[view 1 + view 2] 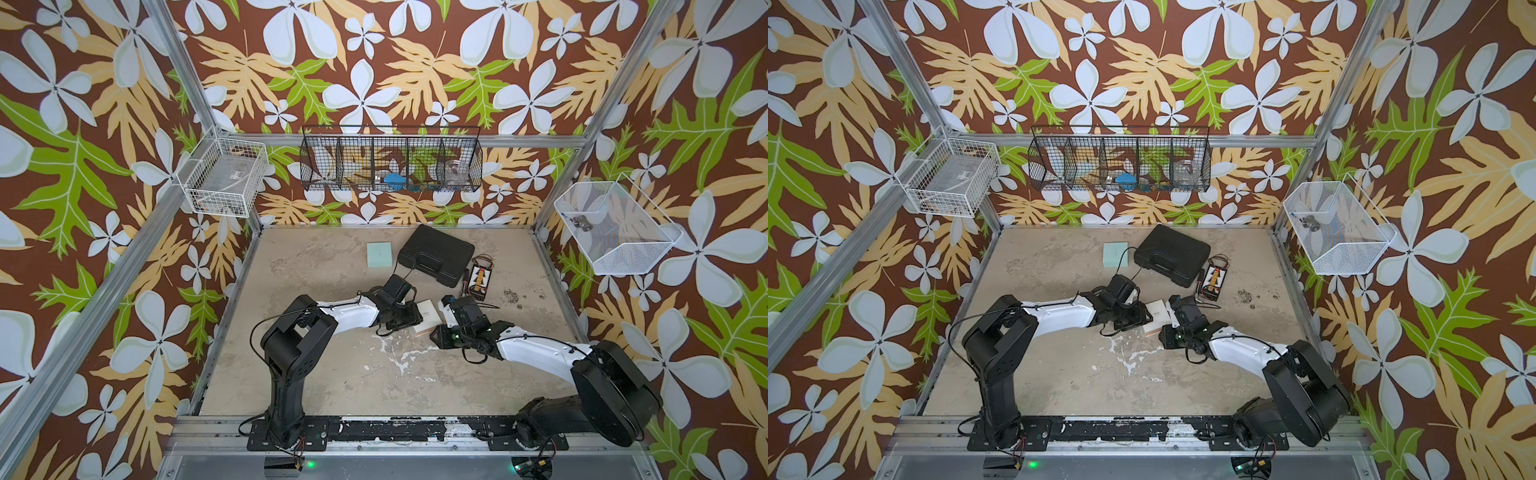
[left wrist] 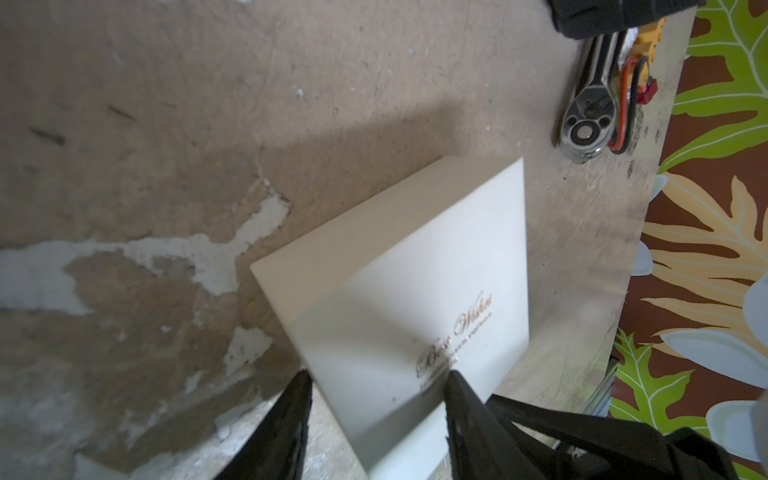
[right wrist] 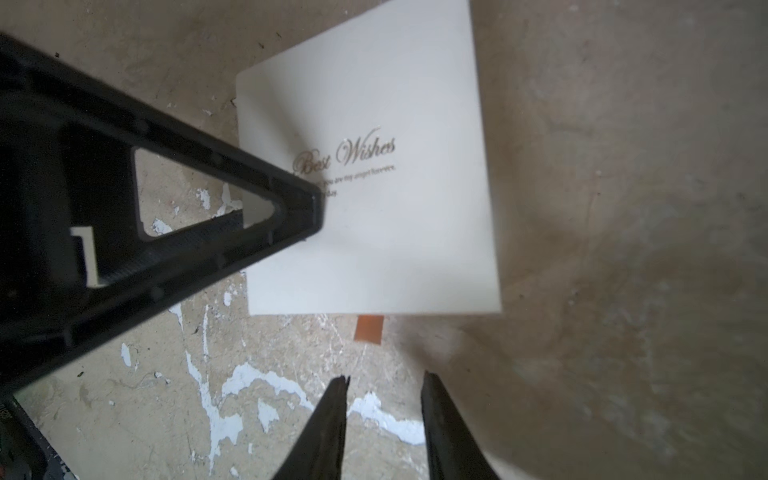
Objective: Take out the earrings from the drawer-style jewelry box
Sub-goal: Open the drawer in the jewelry box.
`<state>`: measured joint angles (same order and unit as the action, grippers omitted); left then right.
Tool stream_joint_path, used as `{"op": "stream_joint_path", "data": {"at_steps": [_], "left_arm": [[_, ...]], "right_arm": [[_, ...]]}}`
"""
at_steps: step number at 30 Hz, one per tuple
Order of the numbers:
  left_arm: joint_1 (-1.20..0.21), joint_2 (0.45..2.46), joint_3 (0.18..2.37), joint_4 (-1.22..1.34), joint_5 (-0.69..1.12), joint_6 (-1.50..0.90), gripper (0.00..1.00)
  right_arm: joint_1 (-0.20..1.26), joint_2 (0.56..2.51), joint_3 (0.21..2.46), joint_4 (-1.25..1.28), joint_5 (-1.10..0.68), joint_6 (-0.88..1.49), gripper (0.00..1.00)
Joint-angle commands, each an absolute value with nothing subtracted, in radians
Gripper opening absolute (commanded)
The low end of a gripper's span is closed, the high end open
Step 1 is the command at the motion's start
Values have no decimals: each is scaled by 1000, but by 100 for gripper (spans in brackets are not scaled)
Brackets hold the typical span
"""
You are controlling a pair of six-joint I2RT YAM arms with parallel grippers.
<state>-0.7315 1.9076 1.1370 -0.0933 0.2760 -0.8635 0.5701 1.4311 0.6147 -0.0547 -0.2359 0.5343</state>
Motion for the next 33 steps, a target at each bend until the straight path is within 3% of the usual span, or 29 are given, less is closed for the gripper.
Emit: {"op": "stream_joint_path", "data": {"at_steps": [1,19,27,33], "left_arm": [[-732,1915,1140,-96,287,-854,49],[-732,1907,1114,-67,297,-880,47],[-731,1895,1087,-33,308,-919,47],[-732,1892,1040,32,325,-994,47]], "right_arm": [[569,1459,629,3,-249,527,33],[552,1520,644,49,-273,542,21],[552,1519,652,46,-274,544,0],[552,1513,657,3,-251,542,0]]}}
